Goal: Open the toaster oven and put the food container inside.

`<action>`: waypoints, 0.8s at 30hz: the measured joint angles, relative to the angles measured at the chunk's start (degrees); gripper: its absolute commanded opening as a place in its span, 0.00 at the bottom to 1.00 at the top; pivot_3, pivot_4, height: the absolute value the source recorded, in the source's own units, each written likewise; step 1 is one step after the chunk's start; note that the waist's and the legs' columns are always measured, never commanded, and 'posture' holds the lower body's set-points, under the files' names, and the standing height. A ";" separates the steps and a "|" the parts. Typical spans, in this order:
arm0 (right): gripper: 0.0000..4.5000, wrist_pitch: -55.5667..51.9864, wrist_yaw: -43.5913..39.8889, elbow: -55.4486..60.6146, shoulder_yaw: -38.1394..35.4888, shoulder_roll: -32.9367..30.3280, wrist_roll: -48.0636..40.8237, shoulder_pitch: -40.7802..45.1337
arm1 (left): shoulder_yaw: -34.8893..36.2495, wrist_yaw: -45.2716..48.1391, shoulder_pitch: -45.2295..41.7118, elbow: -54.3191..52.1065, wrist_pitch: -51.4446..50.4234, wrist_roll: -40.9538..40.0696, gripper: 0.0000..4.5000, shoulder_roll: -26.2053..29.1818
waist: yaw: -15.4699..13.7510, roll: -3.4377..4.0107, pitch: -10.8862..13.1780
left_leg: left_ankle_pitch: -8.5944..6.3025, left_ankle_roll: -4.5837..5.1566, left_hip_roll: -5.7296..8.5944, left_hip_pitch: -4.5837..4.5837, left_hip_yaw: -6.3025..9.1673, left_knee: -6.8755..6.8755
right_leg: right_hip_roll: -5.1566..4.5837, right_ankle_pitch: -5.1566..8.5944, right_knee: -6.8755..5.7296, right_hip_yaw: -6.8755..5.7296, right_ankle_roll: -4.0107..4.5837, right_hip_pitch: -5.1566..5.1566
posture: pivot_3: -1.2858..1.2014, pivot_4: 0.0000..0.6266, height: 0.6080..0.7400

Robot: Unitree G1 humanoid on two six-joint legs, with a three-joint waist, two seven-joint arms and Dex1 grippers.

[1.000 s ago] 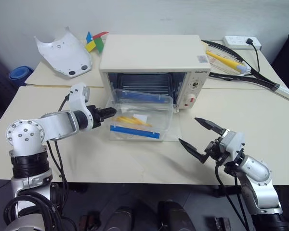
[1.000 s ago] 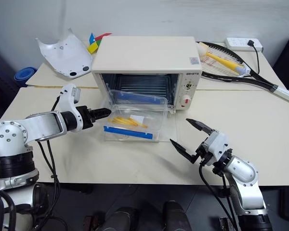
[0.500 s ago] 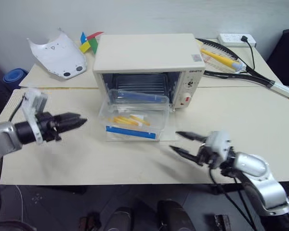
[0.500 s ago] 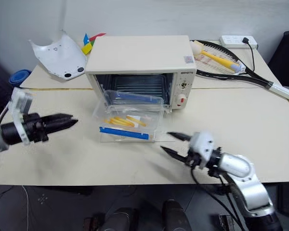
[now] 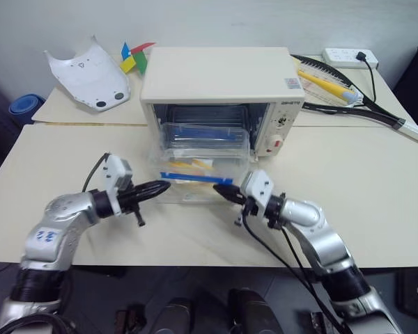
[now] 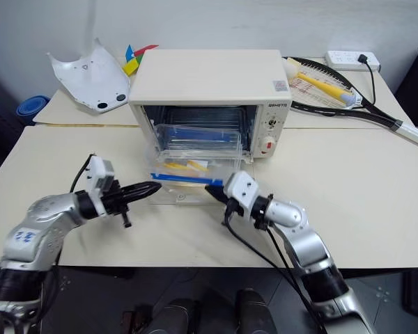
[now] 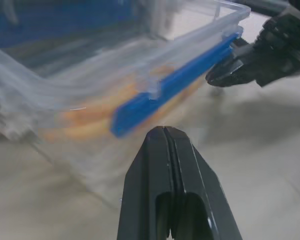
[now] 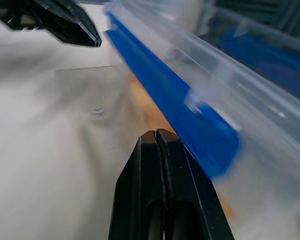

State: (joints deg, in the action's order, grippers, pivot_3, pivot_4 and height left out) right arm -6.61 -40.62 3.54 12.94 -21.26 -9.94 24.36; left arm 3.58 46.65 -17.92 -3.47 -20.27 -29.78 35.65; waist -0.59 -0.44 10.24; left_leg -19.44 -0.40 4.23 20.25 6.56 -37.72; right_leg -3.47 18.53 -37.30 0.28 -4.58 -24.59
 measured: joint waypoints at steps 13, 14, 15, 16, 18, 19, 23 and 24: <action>0.01 10.29 5.75 -21.34 -1.93 6.92 5.29 10.73 | 2.15 -15.48 -11.06 13.60 6.71 7.38 0.00 -15.10 | 0.87 -0.03 -0.01 | -0.03 -0.04 0.04 0.09 0.00 -0.38 | -0.01 -0.01 -0.34 -0.03 -0.01 -0.09 | 0.52 0.24 1.00; 0.01 10.67 6.14 -21.94 -2.00 7.30 5.56 11.01 | 2.20 -15.86 -11.08 13.69 7.61 8.07 0.00 -15.02 | 0.92 -0.02 -0.01 | -0.03 -0.04 0.04 0.08 0.00 -0.37 | -0.02 -0.01 -0.34 -0.02 -0.01 -0.10 | 0.52 0.24 1.00; 0.01 11.24 6.43 -22.10 -2.07 7.41 5.78 11.04 | 2.19 -15.81 -11.03 13.69 8.45 8.72 0.00 -14.80 | 0.96 -0.02 -0.01 | -0.03 -0.04 0.04 0.09 -0.01 -0.35 | -0.02 -0.01 -0.34 -0.02 -0.01 -0.13 | 0.52 0.24 1.00; 0.01 11.33 6.20 -21.79 -2.10 7.41 5.79 11.02 | 2.17 -15.08 -10.57 13.30 8.77 8.95 0.00 -13.96 | 1.08 -0.02 -0.01 | -0.03 -0.05 0.04 0.09 -0.01 -0.34 | -0.01 -0.01 -0.35 -0.01 0.00 -0.16 | 0.52 0.24 1.00; 0.00 10.11 3.89 -18.46 -2.20 6.26 4.04 9.92 | 2.35 -11.52 -8.33 10.96 7.92 8.06 0.09 -10.44 | 1.50 -0.02 -0.02 | -0.04 -0.06 0.01 0.11 0.00 -0.28 | -0.01 -0.01 -0.34 0.00 0.00 -0.19 | 0.52 0.24 1.00; 0.00 8.99 1.93 -15.28 -2.31 4.41 2.69 8.43 | 2.96 -9.22 -6.74 9.19 6.99 6.92 0.14 -8.21 | 1.65 -0.02 -0.02 | -0.04 -0.06 0.01 0.12 0.02 -0.26 | -0.01 -0.01 -0.34 -0.01 0.00 -0.20 | 0.52 0.24 1.00; 0.00 4.58 -5.76 -4.62 -7.34 -5.73 -3.85 0.34 | 9.08 2.68 1.69 4.03 6.21 2.04 0.40 2.77 | 1.78 -0.01 -0.01 | -0.10 0.00 0.01 0.15 0.04 -0.24 | -0.03 -0.01 -0.15 0.00 0.00 -0.10 | 0.52 0.24 1.00; 0.00 3.75 -6.73 -3.61 -9.34 -7.83 -4.94 -1.35 | 10.93 6.14 3.60 3.48 7.30 0.85 0.47 4.56 | 1.73 -0.01 -0.01 | -0.11 0.01 0.01 0.13 0.04 -0.28 | -0.04 -0.01 -0.12 -0.01 0.00 -0.02 | 0.52 0.24 1.00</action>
State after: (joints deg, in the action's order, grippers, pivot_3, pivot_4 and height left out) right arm -2.86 -47.35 -0.07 3.61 -29.09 -14.88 23.01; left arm 14.51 52.79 -14.31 0.00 -12.97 -28.92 40.21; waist 1.14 -0.45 10.23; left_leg -19.54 -0.38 4.23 20.38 6.60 -38.00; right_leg -3.50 18.52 -37.42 0.27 -4.59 -24.61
